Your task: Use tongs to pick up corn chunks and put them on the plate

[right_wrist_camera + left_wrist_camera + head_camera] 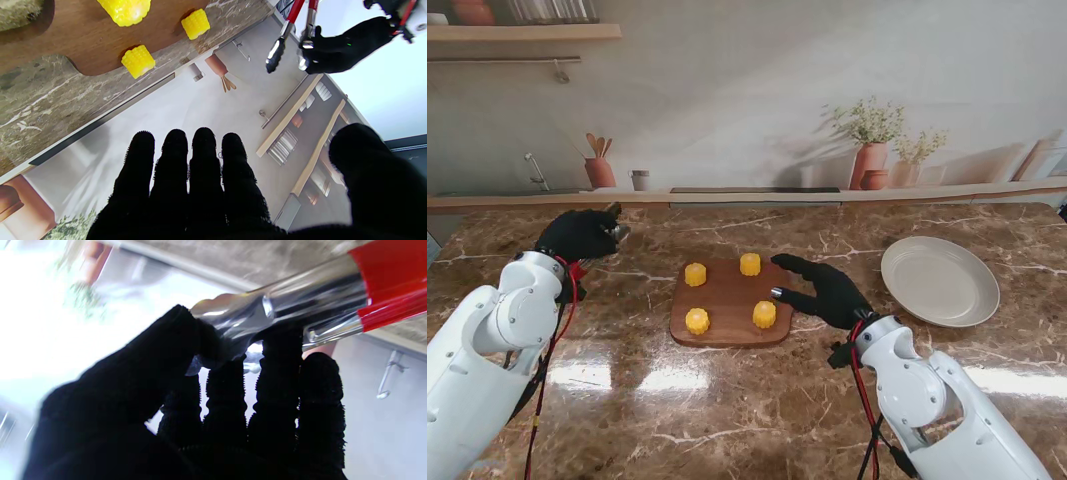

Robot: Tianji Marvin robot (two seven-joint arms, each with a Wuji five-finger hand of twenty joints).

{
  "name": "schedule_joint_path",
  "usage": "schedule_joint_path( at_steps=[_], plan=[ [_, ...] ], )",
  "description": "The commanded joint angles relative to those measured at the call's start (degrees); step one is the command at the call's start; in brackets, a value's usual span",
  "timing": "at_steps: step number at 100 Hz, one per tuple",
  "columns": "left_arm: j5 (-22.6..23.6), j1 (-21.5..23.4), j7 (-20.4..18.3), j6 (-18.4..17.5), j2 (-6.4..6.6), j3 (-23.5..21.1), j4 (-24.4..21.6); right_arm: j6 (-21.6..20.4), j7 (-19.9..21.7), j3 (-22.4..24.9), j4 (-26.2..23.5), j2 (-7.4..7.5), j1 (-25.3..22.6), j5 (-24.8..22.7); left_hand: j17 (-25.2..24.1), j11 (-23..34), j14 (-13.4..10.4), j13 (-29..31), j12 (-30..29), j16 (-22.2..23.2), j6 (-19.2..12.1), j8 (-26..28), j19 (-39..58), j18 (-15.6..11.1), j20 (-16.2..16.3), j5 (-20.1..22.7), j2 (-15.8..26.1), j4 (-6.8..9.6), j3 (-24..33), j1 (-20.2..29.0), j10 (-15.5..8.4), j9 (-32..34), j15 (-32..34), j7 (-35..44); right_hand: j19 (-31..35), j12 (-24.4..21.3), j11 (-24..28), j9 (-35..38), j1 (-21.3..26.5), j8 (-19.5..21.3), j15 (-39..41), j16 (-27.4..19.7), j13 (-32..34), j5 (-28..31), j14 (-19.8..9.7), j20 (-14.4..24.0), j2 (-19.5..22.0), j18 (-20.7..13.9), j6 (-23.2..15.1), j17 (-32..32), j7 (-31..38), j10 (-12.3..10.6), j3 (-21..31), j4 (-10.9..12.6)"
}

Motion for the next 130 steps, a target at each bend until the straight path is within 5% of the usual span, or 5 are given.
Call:
schedule_joint_path(
  at_steps=[1, 41, 87, 130],
  plan=[
    [-1.88, 0.73, 2.00, 0.79, -1.31, 0.04, -4.78, 1.17, -0.53, -0.09, -0.42, -0.61, -0.54, 0.02, 1.51, 0.89, 2.80, 3.56, 0.59, 1.27, -4.57, 3.74, 2.92, 0.58, 1.04, 5.54, 1.98, 0.69, 6.50, 3.59, 1.02, 2.93, 3.75, 3.28, 1.17, 0.94, 0.19, 0.35, 1.38, 0.54, 0.34, 0.85, 1.54, 0.76, -0.25, 1.13, -2.27, -1.00, -0.79, 0.33, 0.63, -0.76, -0.57, 0.82],
    [-16.66, 0.82, 12.98, -1.41, -5.39, 9.20, -12.93, 7.20, -4.97, -0.45, -2.14, -2.16, -1.27, 3.63, 1.64, 0.47, 2.16, 3.82, -0.11, 0.21, -4.72, 4.64, 2.00, 0.27, 0.19, 5.77, 1.90, 0.46, 6.62, 3.57, 0.70, 3.11, 2.29, 2.53, 2.75, 1.72, 0.79, -1.55, 6.68, 5.05, 0.79, 1.07, 2.32, -3.78, 3.00, 0.52, -19.58, 0.82, 6.46, 0.96, 4.76, 3.61, 2.01, -1.96],
    [-33.10, -6.14, 22.06, -9.14, -10.97, 24.48, -7.48, 9.91, -7.25, 1.86, -4.71, -3.42, -4.58, 11.01, 0.53, 0.43, 2.32, 2.99, -0.15, 0.14, -4.68, 5.87, 1.18, 0.20, -0.24, 5.75, 2.34, 0.30, 6.37, 3.92, 0.59, 2.75, 1.83, 2.03, -3.40, -0.95, -1.87, -17.34, 0.34, 7.58, -1.87, -1.19, -10.09, -18.55, 5.94, -1.56, -19.34, 1.90, 14.76, -6.17, -0.08, 8.97, 3.95, -4.86],
    [-43.35, -7.99, 19.33, -14.11, -12.21, 28.88, -4.87, 9.35, -7.70, 1.67, -2.15, -4.25, -1.96, 17.39, -0.65, 0.43, 2.71, 2.19, 0.14, 0.49, -4.42, 6.70, 1.08, 0.02, 0.38, 5.44, 3.00, 0.50, 5.17, 4.40, 0.66, 2.23, 1.75, 1.59, -6.15, -1.99, -1.16, -23.16, 1.51, 4.24, -1.83, -1.74, -15.18, -17.68, 7.40, 0.50, -18.86, 3.11, 14.99, -9.76, -9.23, 9.12, 2.23, -5.77]
  ],
)
